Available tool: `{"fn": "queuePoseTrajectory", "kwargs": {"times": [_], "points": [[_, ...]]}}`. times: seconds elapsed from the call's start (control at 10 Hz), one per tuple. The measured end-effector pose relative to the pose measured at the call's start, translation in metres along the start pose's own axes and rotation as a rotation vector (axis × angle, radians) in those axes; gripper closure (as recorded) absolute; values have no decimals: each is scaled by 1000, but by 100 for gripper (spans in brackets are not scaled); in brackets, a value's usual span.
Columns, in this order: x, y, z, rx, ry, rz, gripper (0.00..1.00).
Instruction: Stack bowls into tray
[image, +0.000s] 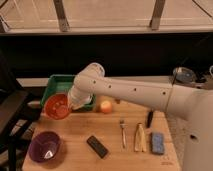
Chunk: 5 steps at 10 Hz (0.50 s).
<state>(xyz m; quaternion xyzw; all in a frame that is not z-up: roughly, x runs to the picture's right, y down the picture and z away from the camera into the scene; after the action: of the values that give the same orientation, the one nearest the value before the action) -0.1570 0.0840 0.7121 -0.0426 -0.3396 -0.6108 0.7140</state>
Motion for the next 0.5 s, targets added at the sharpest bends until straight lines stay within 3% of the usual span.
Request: {"fn": "queuePoseTrajectory", "kwargs": {"times": [0.2,0.5], "points": [[-23,-8,-12,-39,7,-45,100],[-57,-10,2,-79,-66,-84,100]]}}
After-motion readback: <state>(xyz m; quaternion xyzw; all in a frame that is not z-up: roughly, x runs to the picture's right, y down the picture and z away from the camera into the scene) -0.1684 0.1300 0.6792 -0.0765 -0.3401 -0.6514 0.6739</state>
